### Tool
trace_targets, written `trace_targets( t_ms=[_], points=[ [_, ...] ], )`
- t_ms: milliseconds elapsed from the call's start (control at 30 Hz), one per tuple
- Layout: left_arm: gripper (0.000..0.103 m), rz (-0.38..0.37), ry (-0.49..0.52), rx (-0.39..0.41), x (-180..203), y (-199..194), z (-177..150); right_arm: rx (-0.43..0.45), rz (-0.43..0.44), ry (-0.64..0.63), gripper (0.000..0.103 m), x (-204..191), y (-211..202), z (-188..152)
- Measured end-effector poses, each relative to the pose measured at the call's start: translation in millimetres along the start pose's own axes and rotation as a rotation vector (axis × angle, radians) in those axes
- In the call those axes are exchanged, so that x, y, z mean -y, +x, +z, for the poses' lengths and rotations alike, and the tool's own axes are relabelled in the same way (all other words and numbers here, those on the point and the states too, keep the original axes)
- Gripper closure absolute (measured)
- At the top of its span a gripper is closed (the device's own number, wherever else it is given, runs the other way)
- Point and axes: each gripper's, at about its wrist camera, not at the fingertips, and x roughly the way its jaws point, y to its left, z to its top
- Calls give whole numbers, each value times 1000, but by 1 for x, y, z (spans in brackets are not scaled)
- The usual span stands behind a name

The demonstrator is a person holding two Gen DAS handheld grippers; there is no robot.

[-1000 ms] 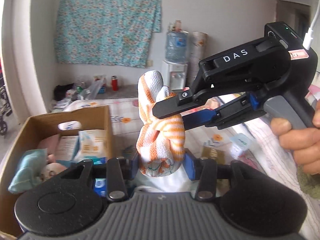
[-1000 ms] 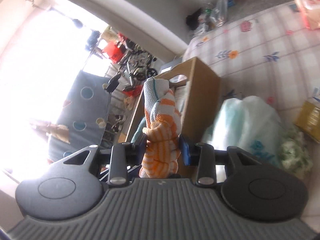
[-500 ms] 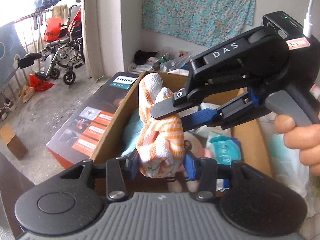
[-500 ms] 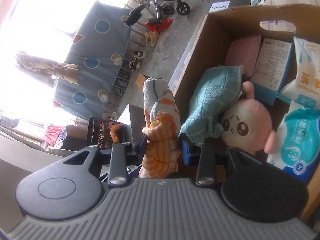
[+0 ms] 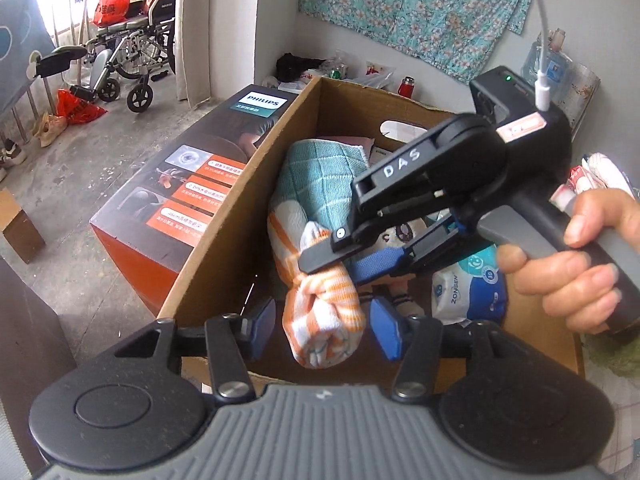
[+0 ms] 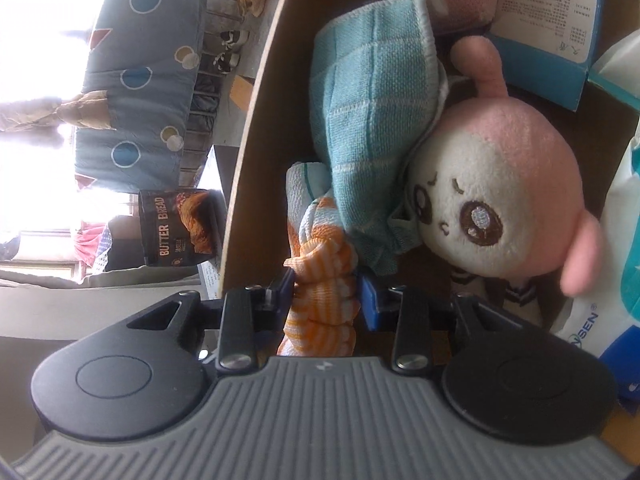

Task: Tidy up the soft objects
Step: 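Carry the striped cloth with the left gripper into the box and release, then move the left gripper back to the pile toward the white yogurt cup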

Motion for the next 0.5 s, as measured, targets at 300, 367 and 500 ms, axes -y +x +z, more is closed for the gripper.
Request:
trace_targets(
  t_ms=[300,367,500],
  points=[
    [44,5,9,5,-4,7,5,-46,-49,10,67,2,40,-6],
    [42,4,10,12,-2,7,5,-40,-33,11,61,-4,39,-5],
    [40,5,26,29,2,5,4,13,1,-8,54,-15,19,-7]
  ],
)
